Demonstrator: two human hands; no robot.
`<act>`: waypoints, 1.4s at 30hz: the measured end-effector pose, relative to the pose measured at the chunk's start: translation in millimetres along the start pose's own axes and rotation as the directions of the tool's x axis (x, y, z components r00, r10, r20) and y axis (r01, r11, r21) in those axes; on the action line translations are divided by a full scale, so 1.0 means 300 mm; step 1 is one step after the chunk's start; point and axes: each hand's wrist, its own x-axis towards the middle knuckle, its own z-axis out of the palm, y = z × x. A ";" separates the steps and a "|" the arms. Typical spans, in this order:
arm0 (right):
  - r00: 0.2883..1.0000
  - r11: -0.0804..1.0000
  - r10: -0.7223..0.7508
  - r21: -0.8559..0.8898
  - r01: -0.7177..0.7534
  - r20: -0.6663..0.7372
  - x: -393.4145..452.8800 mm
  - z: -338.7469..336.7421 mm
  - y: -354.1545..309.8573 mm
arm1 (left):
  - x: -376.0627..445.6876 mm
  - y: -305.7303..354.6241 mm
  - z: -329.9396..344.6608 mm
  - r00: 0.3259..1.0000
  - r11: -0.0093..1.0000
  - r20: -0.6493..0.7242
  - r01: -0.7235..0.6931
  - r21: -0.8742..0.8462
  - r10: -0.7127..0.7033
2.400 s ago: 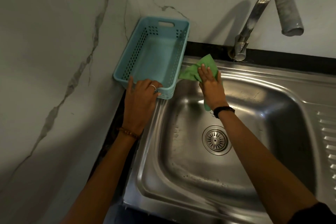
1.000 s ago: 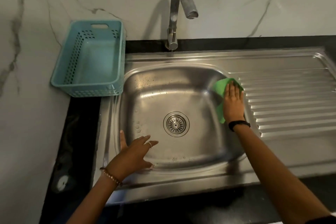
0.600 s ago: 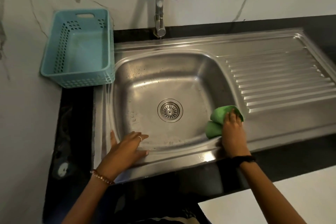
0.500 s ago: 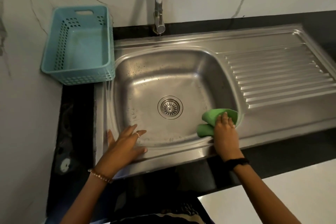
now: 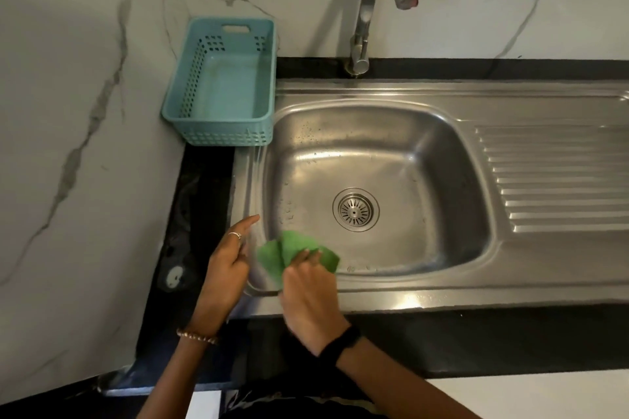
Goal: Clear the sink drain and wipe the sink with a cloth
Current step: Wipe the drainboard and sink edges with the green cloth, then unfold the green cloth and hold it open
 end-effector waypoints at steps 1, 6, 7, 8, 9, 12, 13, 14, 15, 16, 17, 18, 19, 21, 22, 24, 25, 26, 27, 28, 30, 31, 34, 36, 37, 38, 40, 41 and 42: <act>0.996 0.983 -0.083 0.163 0.080 0.015 0.015 -0.016 -0.026 | -0.001 0.001 -0.003 1.000 0.999 -0.013 0.022 -0.038 -0.022; 0.980 0.536 -0.035 0.831 -0.145 0.194 0.153 -0.034 0.044 | 0.011 0.046 -0.030 0.989 0.945 -0.135 0.009 -0.327 -0.056; 0.974 0.389 -0.054 0.903 -0.181 0.219 0.165 -0.041 0.081 | 0.016 0.055 -0.038 0.988 0.910 -0.137 0.007 -0.415 -0.070; 0.966 0.214 -0.073 0.950 -0.227 0.248 0.172 -0.045 0.118 | 0.022 0.062 -0.042 0.987 0.881 -0.144 -0.001 -0.473 -0.076; 0.957 0.031 -0.087 0.961 -0.275 0.277 0.176 -0.055 0.152 | 0.028 0.062 -0.040 0.984 0.857 -0.155 -0.005 -0.516 -0.087; 0.965 -0.317 -0.085 0.912 -0.261 0.246 0.179 -0.098 0.243 | 0.057 0.071 0.000 0.978 0.751 -0.131 0.036 -0.659 -0.163; 0.973 -0.372 -0.085 0.900 -0.229 0.213 0.177 -0.114 0.266 | 0.069 0.080 0.025 0.976 0.705 -0.091 0.075 -0.705 -0.195; 0.978 -0.415 -0.083 0.886 -0.207 0.189 0.175 -0.131 0.282 | 0.082 0.094 0.051 0.971 0.654 -0.037 0.130 -0.745 -0.235; 0.983 -0.457 -0.079 0.870 -0.184 0.166 0.172 -0.153 0.299 | 0.097 0.113 0.079 0.962 0.599 0.033 0.195 -0.777 -0.271; 0.990 -0.486 -0.071 0.862 -0.143 0.125 0.166 -0.169 0.315 | 0.112 0.135 0.110 0.951 0.543 0.113 0.260 -0.799 -0.289; 0.994 -0.525 -0.066 0.845 -0.107 0.085 0.161 -0.184 0.335 | 0.125 0.159 0.141 0.937 0.487 0.199 0.322 -0.812 -0.289; 0.996 -0.578 -0.066 0.812 -0.082 0.053 0.154 -0.202 0.355 | 0.140 0.186 0.173 0.917 0.436 0.287 0.387 -0.813 -0.279; 0.997 -0.623 -0.076 0.779 -0.071 0.030 0.147 -0.218 0.371 | 0.149 0.212 0.201 0.888 0.391 0.376 0.455 -0.800 -0.263; 0.996 -0.673 -0.088 0.736 -0.069 0.013 0.138 -0.238 0.409 | 0.156 0.274 0.257 0.821 0.344 0.529 0.570 -0.746 -0.213; 0.997 -0.680 -0.080 0.730 -0.071 0.022 0.135 -0.246 0.428 | 0.153 0.307 0.280 0.794 0.341 0.579 0.605 -0.720 -0.186; 0.997 -0.713 -0.049 0.697 -0.074 0.056 0.136 -0.247 0.467 | 0.146 0.359 0.319 0.757 0.357 0.640 0.638 -0.682 -0.131; 0.997 -0.732 -0.028 0.678 -0.065 0.066 0.139 -0.245 0.490 | 0.143 0.375 0.336 0.752 0.380 0.651 0.636 -0.672 -0.107; 0.997 -0.750 -0.012 0.658 -0.060 0.077 0.143 -0.242 0.513 | 0.141 0.388 0.350 0.754 0.408 0.652 0.623 -0.668 -0.084; 0.995 -0.762 0.001 0.645 -0.062 0.097 0.149 -0.238 0.536 | 0.137 0.397 0.362 0.764 0.439 0.641 0.601 -0.668 -0.071; 0.994 -0.762 0.002 0.644 -0.072 0.113 0.154 -0.235 0.558 | 0.133 0.407 0.376 0.776 0.481 0.627 0.577 -0.661 -0.069; 0.992 -0.733 -0.033 0.672 -0.104 0.118 0.169 -0.229 0.591 | 0.123 0.424 0.396 0.795 0.574 0.596 0.541 -0.614 -0.112; 0.992 -0.708 -0.055 0.696 -0.119 0.114 0.182 -0.227 0.605 | 0.120 0.431 0.404 0.811 0.608 0.568 0.524 -0.596 -0.142; 0.989 -0.621 -0.072 0.770 -0.146 0.130 0.233 -0.219 0.636 | 0.121 0.449 0.398 0.883 0.672 0.450 0.413 -0.615 -0.132; 0.978 -0.503 -0.084 0.839 -0.208 0.193 0.260 -0.212 0.649 | 0.127 0.471 0.374 0.918 0.752 0.383 0.321 -0.575 -0.099; 0.968 -0.423 -0.103 0.871 -0.249 0.227 0.267 -0.204 0.649 | 0.130 0.482 0.361 0.931 0.798 0.355 0.277 -0.536 -0.085; 0.958 -0.347 -0.133 0.894 -0.284 0.253 0.271 -0.195 0.645 | 0.134 0.492 0.349 0.942 0.838 0.327 0.237 -0.491 -0.075; 0.937 -0.254 -0.210 0.910 -0.328 0.280 0.278 -0.178 0.623 | 0.146 0.506 0.323 0.958 0.902 0.280 0.171 -0.397 -0.059; 0.927 -0.235 -0.254 0.912 -0.336 0.277 0.280 -0.171 0.608 | 0.152 0.514 0.312 0.962 0.923 0.270 0.147 -0.355 -0.049; 0.917 -0.239 -0.296 0.909 -0.342 0.267 0.281 -0.167 0.594 | 0.156 0.522 0.302 0.966 0.940 0.254 0.121 -0.319 -0.038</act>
